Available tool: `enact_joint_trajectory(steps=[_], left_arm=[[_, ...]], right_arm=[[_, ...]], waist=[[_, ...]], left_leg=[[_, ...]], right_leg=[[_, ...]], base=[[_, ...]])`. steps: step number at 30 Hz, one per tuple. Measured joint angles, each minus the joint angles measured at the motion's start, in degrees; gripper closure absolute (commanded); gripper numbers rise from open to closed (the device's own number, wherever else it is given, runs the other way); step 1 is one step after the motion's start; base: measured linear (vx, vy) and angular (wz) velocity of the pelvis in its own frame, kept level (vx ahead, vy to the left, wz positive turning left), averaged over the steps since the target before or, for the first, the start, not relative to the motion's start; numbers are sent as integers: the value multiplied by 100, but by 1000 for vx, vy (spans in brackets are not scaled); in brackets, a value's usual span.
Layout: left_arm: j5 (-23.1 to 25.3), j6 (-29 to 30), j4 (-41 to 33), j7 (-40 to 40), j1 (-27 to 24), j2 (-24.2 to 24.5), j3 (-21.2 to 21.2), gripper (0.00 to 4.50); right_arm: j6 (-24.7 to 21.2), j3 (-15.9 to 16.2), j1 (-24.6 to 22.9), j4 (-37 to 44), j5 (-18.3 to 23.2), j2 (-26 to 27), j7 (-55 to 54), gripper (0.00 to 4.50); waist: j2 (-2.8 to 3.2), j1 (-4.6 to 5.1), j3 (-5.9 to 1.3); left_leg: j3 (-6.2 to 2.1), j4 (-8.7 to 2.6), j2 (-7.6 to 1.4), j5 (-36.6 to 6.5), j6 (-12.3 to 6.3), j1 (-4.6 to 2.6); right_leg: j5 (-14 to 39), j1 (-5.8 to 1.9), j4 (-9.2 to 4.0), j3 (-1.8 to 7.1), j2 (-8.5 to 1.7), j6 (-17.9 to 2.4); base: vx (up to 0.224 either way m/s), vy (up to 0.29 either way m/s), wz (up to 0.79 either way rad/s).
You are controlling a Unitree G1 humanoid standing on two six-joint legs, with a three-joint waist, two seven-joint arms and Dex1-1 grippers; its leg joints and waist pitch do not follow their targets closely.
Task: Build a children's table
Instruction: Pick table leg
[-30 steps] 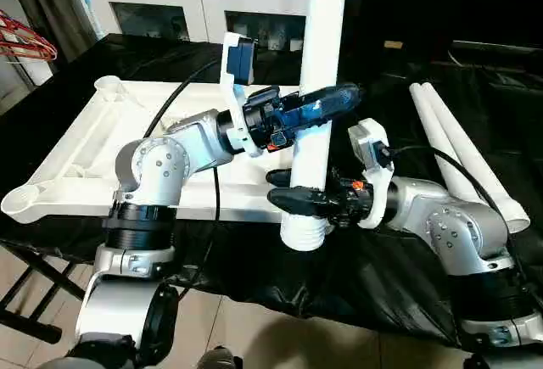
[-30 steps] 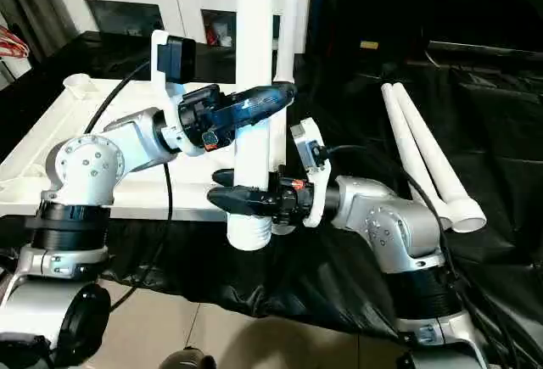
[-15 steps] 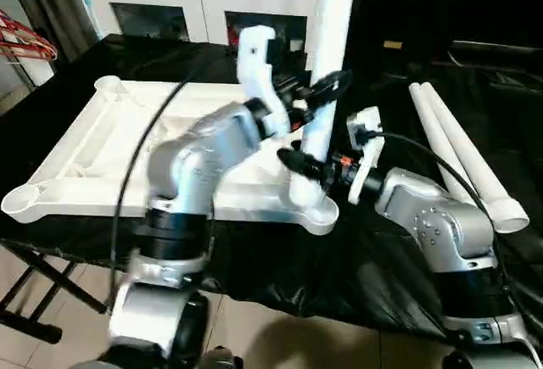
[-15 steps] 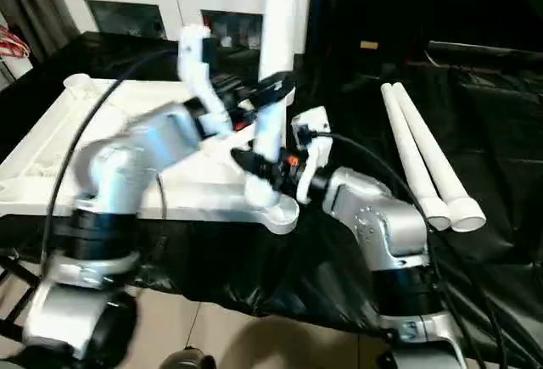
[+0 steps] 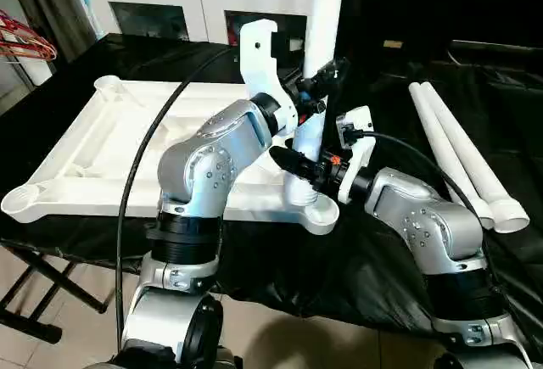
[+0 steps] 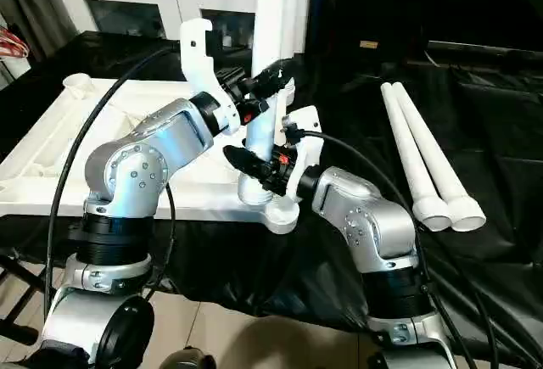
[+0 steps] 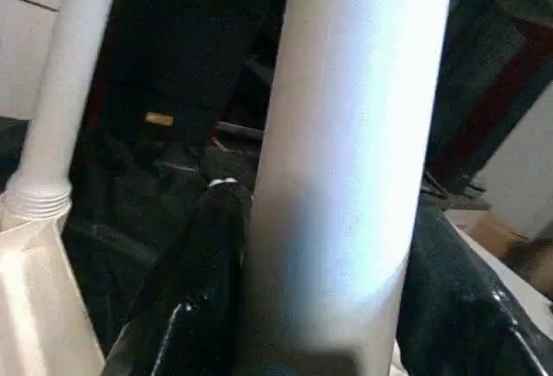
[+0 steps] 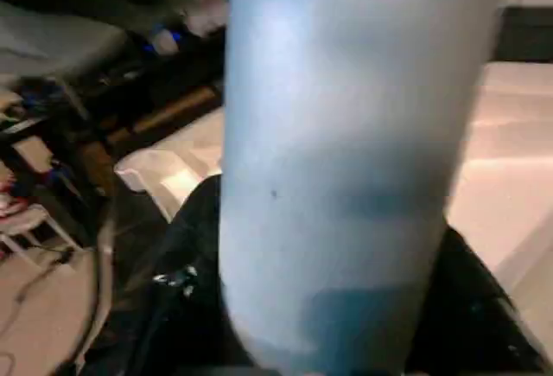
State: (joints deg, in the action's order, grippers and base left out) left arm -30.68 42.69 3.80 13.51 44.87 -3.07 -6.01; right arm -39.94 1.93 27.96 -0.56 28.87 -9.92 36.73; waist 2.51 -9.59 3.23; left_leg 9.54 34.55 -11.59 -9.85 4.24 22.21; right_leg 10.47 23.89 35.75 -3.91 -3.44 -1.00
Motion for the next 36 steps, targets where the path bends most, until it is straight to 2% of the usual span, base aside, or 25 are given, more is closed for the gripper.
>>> enact_joint_trajectory(steps=[3, 5, 6, 15, 20, 36], left_arm=[[-73, -86, 93, 301, -138, 141, -92, 263], [-188, -58, 102, 547, -176, 194, -90, 265], [-298, -16, 101, 695, -176, 222, -90, 266], [-864, 112, 21, 1603, -181, 370, -136, 266], [-1021, 111, -134, 1953, -207, 440, -64, 266], [-1016, 80, -134, 2334, -263, 573, 200, 266]], right_arm=[[9, -171, 151, 13, 151, -137, 251, 148], [12, -147, 188, -24, 222, -317, 579, 143], [14, -59, 200, -73, 249, -475, 844, 125], [-200, 141, 241, -361, 449, -1125, 2127, 111], [-245, 241, 350, -487, 504, -1164, 2349, 111], [-369, 387, 504, -943, 523, -1155, 2789, 111]], waist=[[-1, 0, 0], [-6, -39, 0], [-7, -57, 0], [-22, -54, 1], [-37, -33, 1], [-48, -34, 2]], left_leg=[[0, 0, -1, 1, 0, 0], [-1, 1, -1, 2, -3, 5], [1, 2, 1, 2, -4, 7], [6, 3, -2, 5, -9, 4], [8, 4, -2, 9, -13, 0], [8, 9, -3, 9, -14, 3]], right_leg=[[0, -1, -1, -1, 1, 1], [-2, -2, -4, -1, 0, -1], [-3, -1, -4, -1, -3, -3], [-5, 0, 4, 0, -2, -6], [-5, -2, 7, 0, -3, -7], [-8, -1, 10, 1, -3, -9]], base=[[0, 0, 0], [0, 0, 0], [0, 0, 0], [0, 0, 0], [0, 0, 0], [0, 0, 0]])
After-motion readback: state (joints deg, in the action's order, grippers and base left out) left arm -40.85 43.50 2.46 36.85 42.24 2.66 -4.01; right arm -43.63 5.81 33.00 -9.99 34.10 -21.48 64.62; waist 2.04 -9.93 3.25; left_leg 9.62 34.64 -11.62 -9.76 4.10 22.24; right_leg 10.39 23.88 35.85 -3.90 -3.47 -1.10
